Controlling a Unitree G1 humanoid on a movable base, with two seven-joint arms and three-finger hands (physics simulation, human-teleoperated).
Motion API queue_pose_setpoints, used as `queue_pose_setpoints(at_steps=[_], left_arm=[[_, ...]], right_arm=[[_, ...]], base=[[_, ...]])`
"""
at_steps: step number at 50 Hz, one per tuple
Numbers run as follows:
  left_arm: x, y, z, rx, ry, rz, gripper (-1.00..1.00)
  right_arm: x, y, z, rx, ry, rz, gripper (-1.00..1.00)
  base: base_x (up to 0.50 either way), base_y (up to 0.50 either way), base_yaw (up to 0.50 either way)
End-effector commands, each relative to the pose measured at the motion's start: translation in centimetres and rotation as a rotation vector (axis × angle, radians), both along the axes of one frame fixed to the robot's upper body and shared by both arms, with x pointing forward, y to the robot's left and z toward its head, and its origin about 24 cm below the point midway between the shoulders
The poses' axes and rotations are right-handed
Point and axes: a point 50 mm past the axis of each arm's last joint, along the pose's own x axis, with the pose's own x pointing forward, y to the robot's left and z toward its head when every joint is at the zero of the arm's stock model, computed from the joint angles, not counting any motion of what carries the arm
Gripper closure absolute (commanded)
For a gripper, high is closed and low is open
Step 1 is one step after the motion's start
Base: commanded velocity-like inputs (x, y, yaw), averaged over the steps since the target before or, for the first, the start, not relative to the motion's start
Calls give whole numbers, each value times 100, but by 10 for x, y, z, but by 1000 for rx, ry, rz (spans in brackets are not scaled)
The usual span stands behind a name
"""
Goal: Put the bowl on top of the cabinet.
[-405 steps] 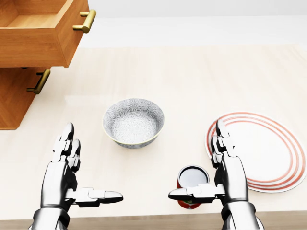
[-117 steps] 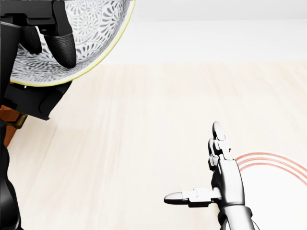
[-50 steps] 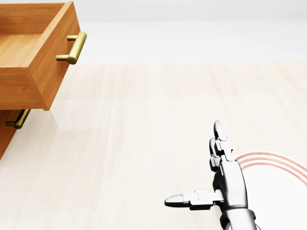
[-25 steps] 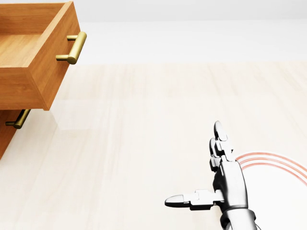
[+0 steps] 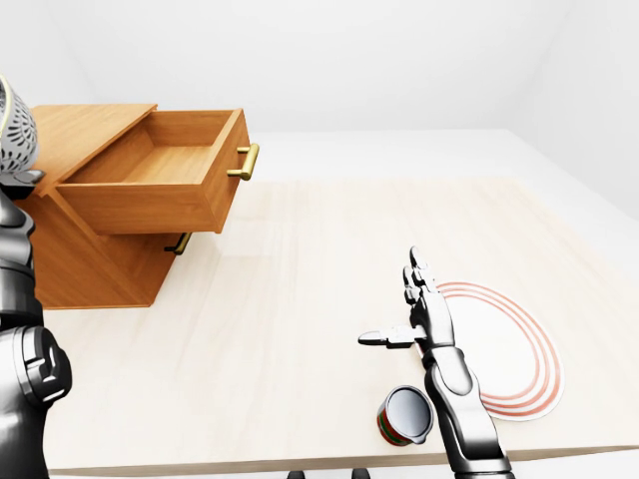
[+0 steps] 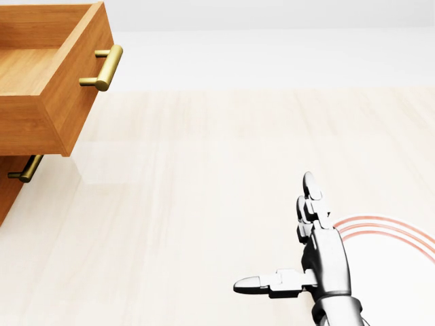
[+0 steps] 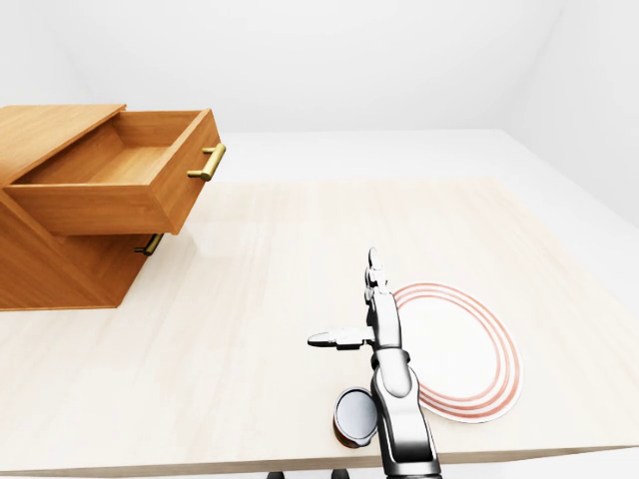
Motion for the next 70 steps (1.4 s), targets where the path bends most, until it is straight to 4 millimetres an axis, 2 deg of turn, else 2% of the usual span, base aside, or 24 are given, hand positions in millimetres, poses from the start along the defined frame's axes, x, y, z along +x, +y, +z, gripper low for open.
queue_pose_setpoints(at_steps=[1, 11, 17, 24, 31, 36, 38, 40, 42, 46, 63, 70], left_arm=[[-2, 4, -28, -28, 73, 2, -100], [-2, 4, -25, -20, 72, 4, -100], [-3, 4, -16, -7, 43, 2, -100], [-6, 4, 6, 11, -35, 4, -100], [-15, -4, 43, 72, -184, 1, -100], [-31, -22, 67, 144, -302, -19, -100], [-43, -43, 83, 215, -346, -130, -100], [-47, -48, 86, 235, -357, -152, -100], [-63, -68, 99, 308, -398, -238, -100], [-80, -89, 108, 391, -425, -309, -100], [-129, -138, 114, 545, -535, -483, -100], [-151, -165, 104, 635, -547, -548, -100]], right_arm=[[0, 0, -1, 0, 2, 0, -100], [1, 1, -2, -1, 4, 2, -100], [2, 1, -3, -2, 6, 5, -100], [2, 2, -4, -3, 7, 6, -100], [2, 2, -4, -3, 8, 7, -100], [2, 3, -5, -4, 8, 8, -100], [2, 3, -4, -4, 8, 8, -100], [2, 3, -4, -4, 9, 8, -100], [2, 3, -4, -3, 8, 8, -100], [1, 3, -3, -3, 7, 8, -100], [0, 3, -3, -2, 5, 9, -100], [0, 4, -2, -2, 4, 12, -100]], base=[[0, 0, 0], [0, 0, 0], [0, 0, 0], [0, 0, 0], [0, 0, 0], [0, 0, 0], [0, 0, 0], [0, 0, 0], [0, 0, 0], [0, 0, 0], [0, 0, 0], [0, 0, 0]])
